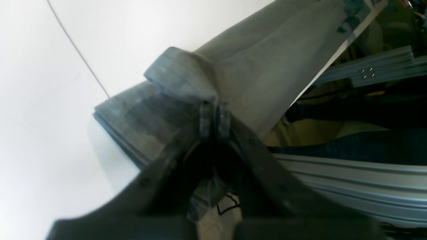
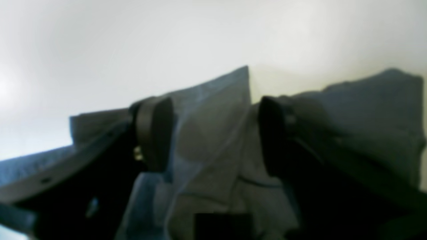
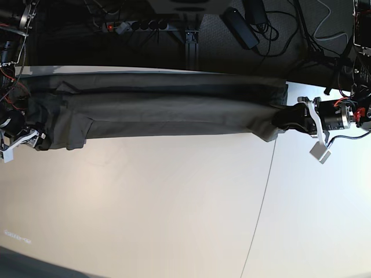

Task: Fold the T-shirt properly
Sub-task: 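Hold the strip ends and stretch it taut between both grippers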

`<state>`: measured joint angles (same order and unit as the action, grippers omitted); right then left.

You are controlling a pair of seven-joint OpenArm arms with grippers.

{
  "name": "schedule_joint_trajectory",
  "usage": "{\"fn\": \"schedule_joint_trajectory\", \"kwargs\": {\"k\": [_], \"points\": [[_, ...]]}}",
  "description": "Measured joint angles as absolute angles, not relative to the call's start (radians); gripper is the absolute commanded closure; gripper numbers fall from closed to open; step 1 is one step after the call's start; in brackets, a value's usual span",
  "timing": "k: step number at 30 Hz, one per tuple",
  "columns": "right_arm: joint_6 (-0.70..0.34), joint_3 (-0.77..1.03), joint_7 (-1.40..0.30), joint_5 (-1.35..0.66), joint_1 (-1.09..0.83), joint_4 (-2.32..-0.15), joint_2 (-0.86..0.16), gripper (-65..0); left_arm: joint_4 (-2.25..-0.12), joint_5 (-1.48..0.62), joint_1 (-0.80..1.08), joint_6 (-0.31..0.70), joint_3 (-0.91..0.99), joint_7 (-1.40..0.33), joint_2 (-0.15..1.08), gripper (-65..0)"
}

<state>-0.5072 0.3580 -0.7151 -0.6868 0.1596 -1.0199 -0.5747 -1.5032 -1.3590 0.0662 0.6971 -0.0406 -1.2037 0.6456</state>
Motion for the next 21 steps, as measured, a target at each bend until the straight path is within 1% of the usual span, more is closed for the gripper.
{"fn": "schedule_joint_trajectory", "kwargs": {"k": [7, 15, 21], "points": [[-0.507, 0.344, -0.708, -0.695, 0.161, -1.023, -0.574, -39.8, -1.503, -1.357, 0.066, 0.697, -0.04, -1.203, 0.646, 0.0], [-0.507, 0.342, -0.723, -0.71, 0.159, -1.103, -0.573, -39.8, -1.503, -1.357, 0.066, 0.697, -0.04, -1.203, 0.646, 0.0], [-0.507, 0.342, -0.734, -0.71, 0.159, -1.107, -0.573, -39.8, -1.503, -1.357, 0.066, 0.697, -0.04, -1.203, 0.646, 0.0]]}}
